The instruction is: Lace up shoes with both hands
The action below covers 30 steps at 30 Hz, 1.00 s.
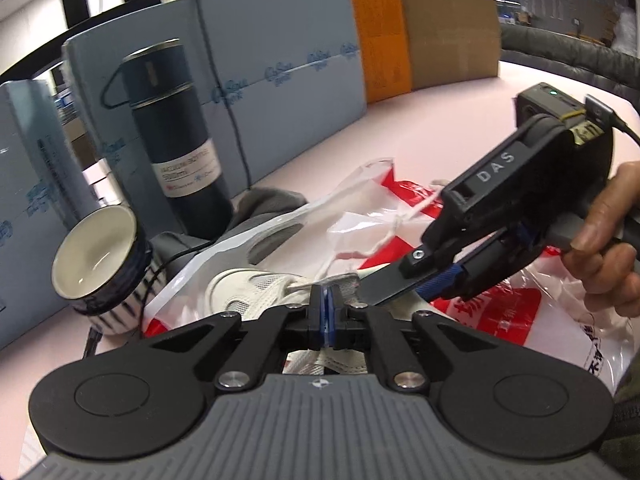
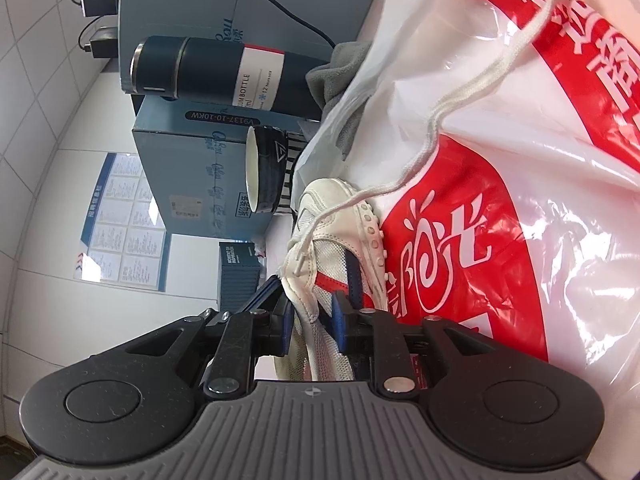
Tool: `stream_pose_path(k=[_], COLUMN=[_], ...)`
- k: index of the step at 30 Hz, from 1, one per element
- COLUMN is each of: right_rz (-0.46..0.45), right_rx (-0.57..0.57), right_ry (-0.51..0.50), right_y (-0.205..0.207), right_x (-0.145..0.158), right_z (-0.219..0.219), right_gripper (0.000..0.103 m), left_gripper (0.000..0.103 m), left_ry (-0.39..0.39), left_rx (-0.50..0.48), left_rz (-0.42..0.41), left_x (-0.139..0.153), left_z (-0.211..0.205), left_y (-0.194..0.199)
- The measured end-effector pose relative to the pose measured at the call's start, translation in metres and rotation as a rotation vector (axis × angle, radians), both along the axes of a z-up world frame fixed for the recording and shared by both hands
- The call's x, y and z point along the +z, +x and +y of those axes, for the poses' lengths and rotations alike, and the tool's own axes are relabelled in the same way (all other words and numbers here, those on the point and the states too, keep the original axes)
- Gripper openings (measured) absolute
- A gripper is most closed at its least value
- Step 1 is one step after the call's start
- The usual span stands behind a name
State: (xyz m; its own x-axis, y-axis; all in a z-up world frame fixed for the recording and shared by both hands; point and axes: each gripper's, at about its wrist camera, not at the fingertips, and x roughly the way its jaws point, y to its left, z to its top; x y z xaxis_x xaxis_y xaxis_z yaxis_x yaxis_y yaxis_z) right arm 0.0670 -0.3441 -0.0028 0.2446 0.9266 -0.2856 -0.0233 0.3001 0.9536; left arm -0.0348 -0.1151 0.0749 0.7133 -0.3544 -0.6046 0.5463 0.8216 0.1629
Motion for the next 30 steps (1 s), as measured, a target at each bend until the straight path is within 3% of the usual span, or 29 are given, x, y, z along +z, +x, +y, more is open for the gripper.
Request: stream_pose_path(k=[1,2,4,8,13,21,26,30], right_rz=[-0.006,-0.013,-0.028,-0.060,-0.022,-0.003,-0.012,-0.006], right_rx=[0.002,0.003,-0.003,-0.040,-0.095,-0.037,0.018,0.011], right_ry=[-0.004,-0.006,-0.001,0.001,0.058,0.060,0.042,0.006], right_y=[0.000,0.000,-0.001,-0.003,0.003,0.020,0.024,0.025], right_x=[0.001,0.002,0.005,0.010,0.007,0.012,0.015,0.015], right_z=[0.000,0.000,-0.001,-0.008,-0.016,-0.003,0.011,0.013], right_gripper=[0.024,0.025,0.036,0.042,0.043,0.040,0.032,0.017], left_gripper=[0.009,0.021,0.029,0.037,0.037,0.037,0.037,0.037], left_ry=[-0.014,-0.027,-0.059,-0.131,-0.173,-0.169,-0.148,-0.182], left_rx=[0.017,0.035,0.061,0.089,0.089,0.251,0.330,0.373], left_rz=[-0.005,-0.010,-0.014,0.018,0.086,0.130,0.076,0.054], left_x=[0.002,0.003,0.007,0.015,0.016,0.003,-0.005,-0.008], left_z=[0.002,0.005,0.009,0.010,-0.010,-0.036,-0.046,-0.045], left_y=[-0.003,-0.006,-0.012,-0.024,-0.027,-0.015,-0.020,-0.022])
